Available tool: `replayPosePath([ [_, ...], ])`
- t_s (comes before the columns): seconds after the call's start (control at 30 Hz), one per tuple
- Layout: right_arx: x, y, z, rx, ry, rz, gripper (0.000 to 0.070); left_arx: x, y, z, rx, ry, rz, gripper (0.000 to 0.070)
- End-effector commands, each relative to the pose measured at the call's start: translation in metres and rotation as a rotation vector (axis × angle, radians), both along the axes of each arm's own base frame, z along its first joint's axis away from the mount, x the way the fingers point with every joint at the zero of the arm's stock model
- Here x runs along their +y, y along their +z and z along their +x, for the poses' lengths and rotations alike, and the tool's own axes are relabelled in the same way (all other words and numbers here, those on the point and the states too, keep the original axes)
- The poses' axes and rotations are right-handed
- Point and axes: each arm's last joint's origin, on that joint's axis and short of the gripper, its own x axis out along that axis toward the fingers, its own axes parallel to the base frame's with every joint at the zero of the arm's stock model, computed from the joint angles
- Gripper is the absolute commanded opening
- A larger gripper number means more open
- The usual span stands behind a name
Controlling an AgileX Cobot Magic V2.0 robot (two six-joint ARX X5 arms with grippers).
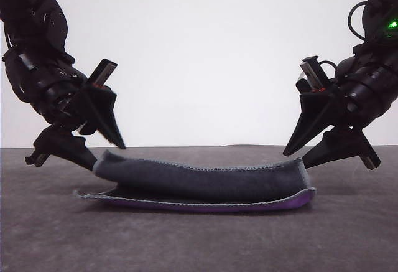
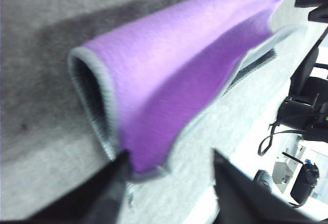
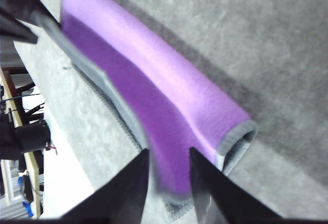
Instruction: Fold clothes
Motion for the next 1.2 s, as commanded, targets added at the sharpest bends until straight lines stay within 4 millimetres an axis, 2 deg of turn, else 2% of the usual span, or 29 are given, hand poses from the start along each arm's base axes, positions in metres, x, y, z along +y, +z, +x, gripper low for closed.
replayPosePath([
  [0.0,0.002,-0.002,0.004,-0.013,0.019,0.015,0.0202,-0.003,-0.003,0.004,0.005,-0.011,-0.024,0.0392],
  [0.27,0.002,-0.002,0.004,-0.011,0.020,0.019,0.0228,-0.006,-0.001,-0.001,0.048,-0.023,-0.043,0.0401],
  [0.57,0.002,0.004,0.005,-0.035,0.023,0.020,0.0416,-0.006,0.006,-0.002,0.035,-0.033,-0.050,0.0409],
  [0.73,0.002,0.023,0.005,-0.094,0.023,0.019,0.0419,-0.005,0.031,-0.002,-0.024,-0.031,-0.062,0.0413],
  [0.77,0.002,0.028,0.005,-0.105,0.022,0.021,0.0419,-0.005,0.036,-0.004,-0.023,-0.031,-0.062,0.0431],
  [0.97,0.002,0.064,0.006,-0.195,0.020,0.029,0.0419,-0.004,0.062,-0.020,-0.007,-0.063,-0.111,0.0447],
  [1.17,0.000,0.098,-0.005,-0.282,0.016,-0.003,0.0421,0.004,0.093,-0.027,-0.116,-0.059,-0.130,0.0447],
])
